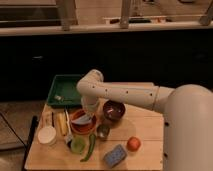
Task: Place towel in red bowl
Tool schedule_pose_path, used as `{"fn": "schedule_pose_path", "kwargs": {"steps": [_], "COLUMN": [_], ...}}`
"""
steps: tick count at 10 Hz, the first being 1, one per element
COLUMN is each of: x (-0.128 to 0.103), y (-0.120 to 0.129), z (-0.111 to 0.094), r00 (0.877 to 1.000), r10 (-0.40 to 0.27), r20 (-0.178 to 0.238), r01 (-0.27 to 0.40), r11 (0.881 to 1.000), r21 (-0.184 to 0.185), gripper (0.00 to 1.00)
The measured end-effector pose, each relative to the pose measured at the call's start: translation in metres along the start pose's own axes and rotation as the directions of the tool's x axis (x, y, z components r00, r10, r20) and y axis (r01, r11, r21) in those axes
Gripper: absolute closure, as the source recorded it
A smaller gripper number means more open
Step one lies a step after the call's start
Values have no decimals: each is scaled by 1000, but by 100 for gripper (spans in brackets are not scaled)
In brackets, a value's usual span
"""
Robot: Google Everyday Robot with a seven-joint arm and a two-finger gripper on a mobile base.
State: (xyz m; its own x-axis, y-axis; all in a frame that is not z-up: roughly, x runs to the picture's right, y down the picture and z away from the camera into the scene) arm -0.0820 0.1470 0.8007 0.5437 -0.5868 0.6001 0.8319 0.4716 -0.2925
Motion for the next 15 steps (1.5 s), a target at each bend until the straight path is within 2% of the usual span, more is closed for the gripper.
{"fn": "schedule_pose_path", "kwargs": {"steps": [15], "x": [15], "y": [-8], "z": [14], "r00": [1000], "r10": [-1], "r20": [13], "r01": [1], "r11": [1000], "r21": [0], "gripper": [99]}}
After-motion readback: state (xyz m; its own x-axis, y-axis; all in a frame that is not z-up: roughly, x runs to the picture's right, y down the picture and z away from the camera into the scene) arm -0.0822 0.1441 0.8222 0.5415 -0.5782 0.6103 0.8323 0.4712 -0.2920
